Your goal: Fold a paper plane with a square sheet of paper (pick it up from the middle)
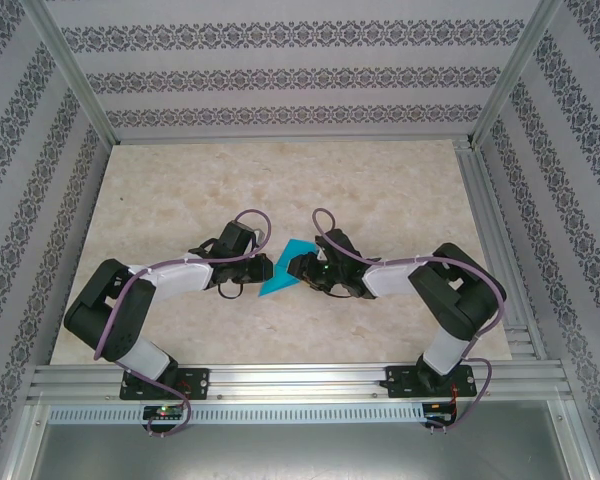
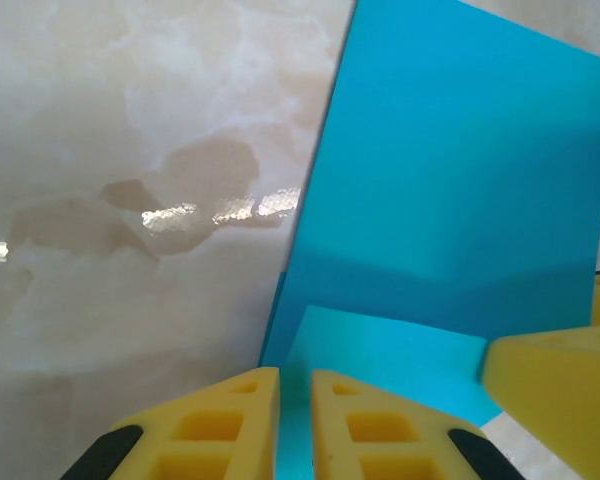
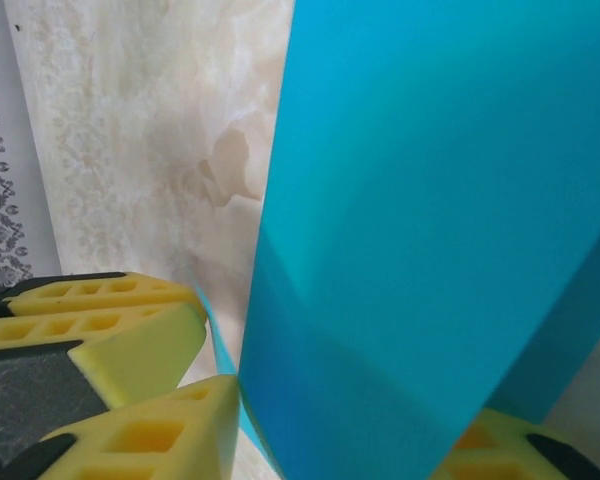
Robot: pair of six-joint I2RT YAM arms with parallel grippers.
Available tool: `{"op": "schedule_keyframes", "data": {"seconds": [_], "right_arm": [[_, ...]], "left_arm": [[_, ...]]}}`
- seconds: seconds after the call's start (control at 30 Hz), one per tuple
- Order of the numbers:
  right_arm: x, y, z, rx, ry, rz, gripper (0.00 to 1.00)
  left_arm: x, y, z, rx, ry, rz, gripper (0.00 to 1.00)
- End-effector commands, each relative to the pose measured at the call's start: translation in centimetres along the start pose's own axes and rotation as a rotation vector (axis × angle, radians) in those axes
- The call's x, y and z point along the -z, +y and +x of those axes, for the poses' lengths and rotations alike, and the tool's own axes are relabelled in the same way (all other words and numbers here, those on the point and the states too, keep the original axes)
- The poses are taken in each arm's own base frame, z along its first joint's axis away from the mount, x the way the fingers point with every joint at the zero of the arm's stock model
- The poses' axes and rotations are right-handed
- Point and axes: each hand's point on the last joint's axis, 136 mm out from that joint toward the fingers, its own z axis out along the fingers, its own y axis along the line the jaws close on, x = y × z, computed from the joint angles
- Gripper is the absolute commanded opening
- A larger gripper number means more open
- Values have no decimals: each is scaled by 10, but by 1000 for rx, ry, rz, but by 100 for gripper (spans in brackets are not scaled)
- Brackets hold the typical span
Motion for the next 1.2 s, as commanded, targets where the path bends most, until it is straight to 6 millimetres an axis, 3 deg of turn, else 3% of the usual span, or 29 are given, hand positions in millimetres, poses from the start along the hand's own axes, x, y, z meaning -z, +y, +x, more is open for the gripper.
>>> {"op": "schedule_keyframes", "data": {"seconds": [0.0, 0.13, 0.27, 0.63, 0.7, 0.97, 1.17], "right_arm": [[-7, 14, -3, -3, 0, -46, 31], [-8, 10, -7, -26, -18, -33, 16], [0, 7, -14, -36, -61, 0, 8], [49, 0, -41, -60, -212, 144, 3], [54, 2, -45, -68, -222, 158, 4], [51, 20, -53, -72, -206, 150, 5], [36, 17, -52, -122, -172, 139, 7]], "left_arm": [[1, -8, -8, -9, -14, 0, 17], [4, -10, -12, -27, -22, 3, 19], [13, -18, -18, -60, -52, 22, 25], [39, -56, -42, -242, -205, 172, 76], [45, -62, -45, -311, -246, 182, 82], [74, -76, -52, -528, -414, 182, 78], [53, -78, -25, -695, -364, 199, 73]]}}
